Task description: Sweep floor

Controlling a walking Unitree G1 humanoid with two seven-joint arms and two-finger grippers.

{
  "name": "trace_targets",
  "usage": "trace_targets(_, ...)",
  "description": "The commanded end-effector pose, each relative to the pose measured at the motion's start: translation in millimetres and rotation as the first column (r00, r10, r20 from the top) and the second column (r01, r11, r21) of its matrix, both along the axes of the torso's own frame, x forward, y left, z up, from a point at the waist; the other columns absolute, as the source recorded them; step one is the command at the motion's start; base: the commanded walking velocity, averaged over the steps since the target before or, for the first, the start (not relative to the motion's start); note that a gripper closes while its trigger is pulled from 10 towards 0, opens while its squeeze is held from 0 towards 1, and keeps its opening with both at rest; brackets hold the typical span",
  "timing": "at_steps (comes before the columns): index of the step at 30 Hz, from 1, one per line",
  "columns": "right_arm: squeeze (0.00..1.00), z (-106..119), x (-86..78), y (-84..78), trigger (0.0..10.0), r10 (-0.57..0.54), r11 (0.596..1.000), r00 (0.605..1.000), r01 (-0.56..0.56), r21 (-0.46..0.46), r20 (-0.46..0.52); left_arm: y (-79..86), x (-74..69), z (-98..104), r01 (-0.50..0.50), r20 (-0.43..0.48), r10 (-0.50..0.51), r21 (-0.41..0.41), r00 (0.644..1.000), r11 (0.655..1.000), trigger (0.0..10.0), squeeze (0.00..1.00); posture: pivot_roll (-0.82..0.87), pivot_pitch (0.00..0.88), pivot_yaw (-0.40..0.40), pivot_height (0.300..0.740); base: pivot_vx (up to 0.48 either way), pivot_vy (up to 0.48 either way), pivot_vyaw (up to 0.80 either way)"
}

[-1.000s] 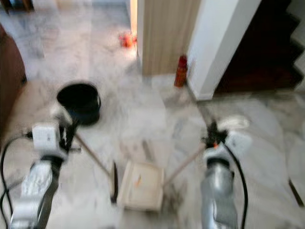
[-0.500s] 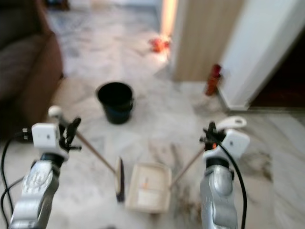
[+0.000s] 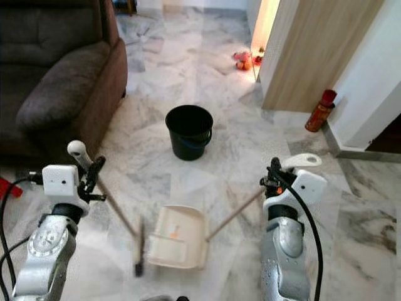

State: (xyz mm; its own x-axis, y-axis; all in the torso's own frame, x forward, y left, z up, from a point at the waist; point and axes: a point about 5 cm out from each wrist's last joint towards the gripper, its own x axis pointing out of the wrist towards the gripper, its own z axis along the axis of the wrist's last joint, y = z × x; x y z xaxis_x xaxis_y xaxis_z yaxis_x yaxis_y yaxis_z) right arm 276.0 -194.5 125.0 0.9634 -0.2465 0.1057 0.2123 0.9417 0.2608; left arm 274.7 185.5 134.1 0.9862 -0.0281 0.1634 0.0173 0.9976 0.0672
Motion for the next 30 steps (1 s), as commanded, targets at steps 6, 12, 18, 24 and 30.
trace_targets(6,0.00,-0.4,-2.2,3.0,10.0,0.000,0.999,1.000,0.000,0.044,0.012,6.5,-0.2,5.0,-0.029,0.017,0.029,0.034,0.999,0.999,10.0,0.00,0.08,0.112,-0.025,0.740,0.333,0.000,0.00)
trace_targets(12,0.00,0.1,-1.1,3.4,10.0,0.001,0.999,1.000,-0.001,0.044,0.014,7.8,-0.2,5.4,-0.034,0.016,0.033,0.034,0.999,0.999,10.0,0.00,0.08,0.113,-0.025,0.740,0.480,0.000,0.00)
trace_targets(18,0.00,0.3,-0.6,2.7,10.0,-0.002,0.999,1.000,0.002,0.046,0.016,9.3,1.2,5.9,-0.038,0.017,0.037,0.037,0.999,0.999,10.0,0.00,0.08,0.109,-0.022,0.740,0.480,0.000,0.00)
trace_targets(24,0.00,1.3,-0.3,1.6,10.0,-0.007,0.999,1.000,0.006,0.045,0.021,9.5,1.9,6.0,-0.038,0.017,0.037,0.038,0.999,0.999,10.0,0.00,0.08,0.106,-0.022,0.740,0.480,0.000,0.00)
trace_targets(30,0.00,1.3,0.1,1.5,10.0,-0.004,0.999,1.000,0.003,0.040,0.020,9.3,2.0,6.3,-0.038,0.021,0.037,0.035,0.999,0.999,10.0,0.00,0.08,0.108,-0.026,0.740,0.480,0.000,0.00)
